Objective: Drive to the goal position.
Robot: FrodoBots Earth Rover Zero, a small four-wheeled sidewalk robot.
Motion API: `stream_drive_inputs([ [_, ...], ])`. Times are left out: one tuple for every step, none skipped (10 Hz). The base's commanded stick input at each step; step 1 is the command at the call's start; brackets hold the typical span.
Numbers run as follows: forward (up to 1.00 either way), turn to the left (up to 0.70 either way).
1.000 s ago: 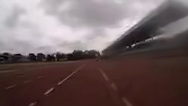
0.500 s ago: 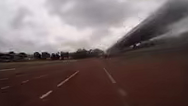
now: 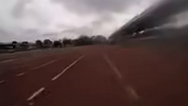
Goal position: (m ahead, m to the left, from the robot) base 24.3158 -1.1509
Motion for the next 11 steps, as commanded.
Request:
stream_drive_inputs([
  [1.0, -0.01],
  [1.0, -0.01],
  [1.0, -0.01],
  [1.0, -0.01],
  [1.0, -0.01],
  [1.0, -0.01],
  [1.0, -0.01],
  [1.0, -0.01],
  [1.0, -0.01],
  [1.0, -0.01],
  [1.0, -0.01],
])
